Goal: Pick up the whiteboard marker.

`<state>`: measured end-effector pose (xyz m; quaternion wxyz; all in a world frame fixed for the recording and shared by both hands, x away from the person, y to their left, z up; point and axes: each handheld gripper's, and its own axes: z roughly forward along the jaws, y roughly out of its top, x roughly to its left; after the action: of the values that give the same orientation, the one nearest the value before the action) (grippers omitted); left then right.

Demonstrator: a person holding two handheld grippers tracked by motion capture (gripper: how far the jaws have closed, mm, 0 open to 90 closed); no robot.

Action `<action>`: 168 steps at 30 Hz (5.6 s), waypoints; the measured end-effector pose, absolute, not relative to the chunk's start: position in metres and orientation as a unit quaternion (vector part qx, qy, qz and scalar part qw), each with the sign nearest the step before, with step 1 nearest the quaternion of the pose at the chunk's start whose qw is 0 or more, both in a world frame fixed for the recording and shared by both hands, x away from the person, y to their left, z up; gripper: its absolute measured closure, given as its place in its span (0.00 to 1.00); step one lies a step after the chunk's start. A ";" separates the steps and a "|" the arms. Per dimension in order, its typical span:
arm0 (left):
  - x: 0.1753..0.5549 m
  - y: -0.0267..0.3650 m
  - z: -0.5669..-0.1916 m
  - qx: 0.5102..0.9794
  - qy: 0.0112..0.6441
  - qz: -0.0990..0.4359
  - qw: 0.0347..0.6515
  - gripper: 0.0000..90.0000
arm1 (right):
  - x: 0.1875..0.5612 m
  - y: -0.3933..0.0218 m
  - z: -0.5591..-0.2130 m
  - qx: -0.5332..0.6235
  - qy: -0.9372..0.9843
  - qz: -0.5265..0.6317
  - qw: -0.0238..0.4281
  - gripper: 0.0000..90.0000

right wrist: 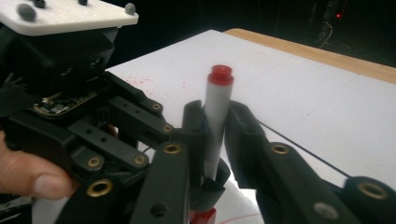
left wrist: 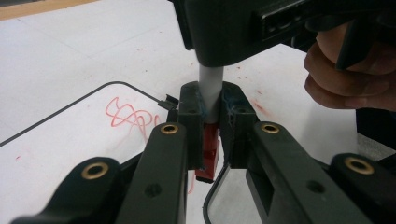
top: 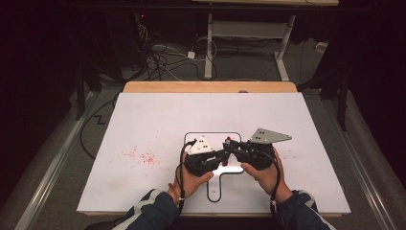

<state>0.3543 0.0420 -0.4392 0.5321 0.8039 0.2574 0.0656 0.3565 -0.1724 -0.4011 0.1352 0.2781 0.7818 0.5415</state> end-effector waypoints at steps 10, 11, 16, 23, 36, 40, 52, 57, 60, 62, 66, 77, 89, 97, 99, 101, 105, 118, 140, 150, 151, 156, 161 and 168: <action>0.356 0.040 -0.441 0.811 0.258 0.082 0.518 0.66 | 0.354 -0.173 -0.400 0.264 0.788 0.536 0.147 0.91; 0.356 0.041 -0.442 0.810 0.261 0.083 0.518 0.60 | 0.355 -0.174 -0.399 0.263 0.787 0.538 0.149 0.91; 0.352 0.053 -0.438 0.826 0.246 0.134 0.489 0.34 | 0.360 -0.184 -0.398 0.273 0.776 0.542 0.169 0.91; 0.338 0.099 -0.430 0.835 0.231 0.210 0.454 0.22 | 0.384 -0.194 -0.418 0.285 0.775 0.521 0.217 0.91; 0.302 0.194 -0.450 0.823 0.310 0.262 0.398 0.22 | 0.423 -0.183 -0.442 0.291 0.766 0.516 0.248 0.91; 0.293 0.205 -0.454 0.824 0.316 0.259 0.393 0.22 | 0.432 -0.180 -0.444 0.292 0.761 0.517 0.260 0.91; 0.292 0.207 -0.462 0.836 0.309 0.244 0.383 0.22 | 0.428 -0.191 -0.444 0.313 0.753 0.531 0.230 0.91; 0.291 0.206 -0.462 0.838 0.308 0.241 0.381 0.22 | 0.411 -0.194 -0.443 0.301 0.763 0.527 0.221 0.91; 0.290 0.205 -0.462 0.839 0.305 0.240 0.380 0.22 | 0.399 -0.195 -0.443 0.293 0.767 0.530 0.213 0.91; 0.289 0.205 -0.462 0.840 0.304 0.239 0.382 0.22 | 0.390 -0.194 -0.441 0.284 0.774 0.527 0.208 0.91; 0.288 0.205 -0.462 0.841 0.301 0.238 0.382 0.22 | 0.376 -0.192 -0.440 0.267 0.785 0.525 0.194 0.91; 0.290 0.202 -0.465 0.847 0.295 0.229 0.378 0.22 | 0.403 -0.197 -0.443 0.291 0.765 0.523 0.237 0.91; 0.289 0.204 -0.465 0.847 0.296 0.227 0.379 0.22 | 0.377 -0.200 -0.440 0.273 0.780 0.526 0.200 0.91; 0.291 0.200 -0.466 0.851 0.292 0.223 0.376 0.22 | 0.393 -0.205 -0.443 0.289 0.766 0.528 0.226 0.91; 0.292 0.199 -0.467 0.852 0.292 0.222 0.375 0.22 | 0.403 -0.203 -0.445 0.299 0.759 0.530 0.233 0.91; 0.293 0.199 -0.468 0.853 0.291 0.219 0.374 0.22 | 0.411 -0.200 -0.445 0.302 0.756 0.530 0.238 0.91; 0.293 0.200 -0.468 0.853 0.292 0.216 0.375 0.22 | 0.425 -0.193 -0.445 0.301 0.756 0.525 0.250 0.91; 0.293 0.201 -0.469 0.855 0.290 0.211 0.376 0.22 | 0.446 -0.187 -0.445 0.315 0.751 0.520 0.258 0.91; 0.292 0.202 -0.469 0.856 0.288 0.207 0.376 0.22 | 0.433 -0.173 -0.445 0.298 0.760 0.530 0.228 0.91; 0.292 0.199 -0.470 0.860 0.285 0.205 0.371 0.22 | 0.415 -0.176 -0.442 0.290 0.771 0.522 0.220 0.91; 0.293 0.199 -0.470 0.860 0.285 0.204 0.370 0.22 | 0.415 -0.177 -0.441 0.291 0.772 0.521 0.219 0.91; 0.292 0.199 -0.470 0.861 0.284 0.201 0.370 0.22 | 0.411 -0.179 -0.440 0.293 0.774 0.517 0.219 0.91; 0.292 0.200 -0.470 0.863 0.283 0.200 0.367 0.22 | 0.400 -0.182 -0.440 0.299 0.773 0.521 0.204 0.91; 0.291 0.199 -0.469 0.862 0.282 0.202 0.369 0.22 | 0.379 -0.178 -0.439 0.279 0.783 0.521 0.198 0.91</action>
<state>0.2908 0.1990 -0.4695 0.3686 0.8625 0.2821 0.2018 0.3786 -0.1778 -0.4394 0.1978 0.2786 0.7825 0.5205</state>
